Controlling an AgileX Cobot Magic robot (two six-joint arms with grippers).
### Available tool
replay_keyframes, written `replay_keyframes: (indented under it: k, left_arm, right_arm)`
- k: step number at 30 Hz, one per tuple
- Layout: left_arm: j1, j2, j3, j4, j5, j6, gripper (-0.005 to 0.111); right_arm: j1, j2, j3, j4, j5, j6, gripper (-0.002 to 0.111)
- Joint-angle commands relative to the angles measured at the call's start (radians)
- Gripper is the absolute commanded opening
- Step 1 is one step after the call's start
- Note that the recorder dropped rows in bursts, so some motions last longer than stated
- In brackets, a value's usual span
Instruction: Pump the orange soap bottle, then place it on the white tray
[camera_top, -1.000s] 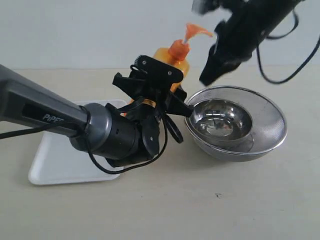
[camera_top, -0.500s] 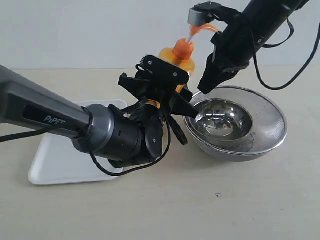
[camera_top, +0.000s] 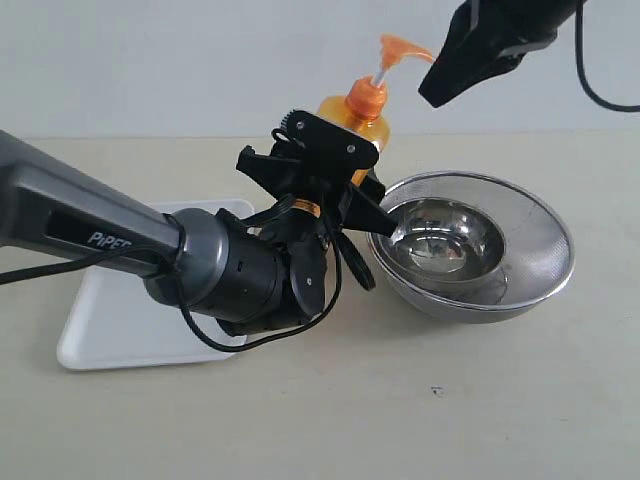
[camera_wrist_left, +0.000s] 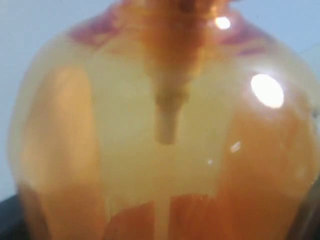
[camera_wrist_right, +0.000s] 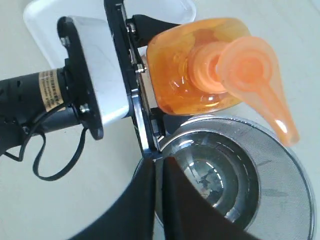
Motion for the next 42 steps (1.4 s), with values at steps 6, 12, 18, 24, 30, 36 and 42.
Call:
replay_keyframes:
  k: [6,12,18,24,30,36,42]
  left_arm:
    - [-0.005,-0.017,-0.007,0.023,-0.014,-0.008,0.005]
    - [-0.005,-0.017,-0.007,0.023,-0.014,-0.008,0.005]
    - [-0.005,-0.017,-0.007,0.023,-0.016,-0.008,0.005]
    - [-0.005,-0.017,-0.007,0.023,-0.016,-0.008,0.005]
    - [-0.005,-0.017,-0.007,0.023,-0.038,-0.008,0.005]
    - [-0.005,-0.017,-0.007,0.023,-0.040,-0.008,0.005]
    - [-0.005,-0.017,-0.007,0.023,-0.040,-0.008,0.005]
  right_arm:
    - [-0.001,-0.173,-0.008,-0.065,-0.056,-0.002,0.000]
    - [-0.001,-0.240,-0.008,-0.105,-0.148,0.017,0.000]
    - [-0.001,-0.268,-0.008,-0.188,-0.208,0.080,0.000]
    - [-0.001,-0.279,-0.008,-0.313,-0.271,0.203,0.000]
    - [-0.001,-0.309,-0.008,-0.494,-0.312,0.372,0.000]
    - [-0.001,-0.340,-0.008,-0.684,-0.337,0.531,0.000]
    - [-0.001,-0.384,-0.008,-0.790,-0.313,0.660,0.000]
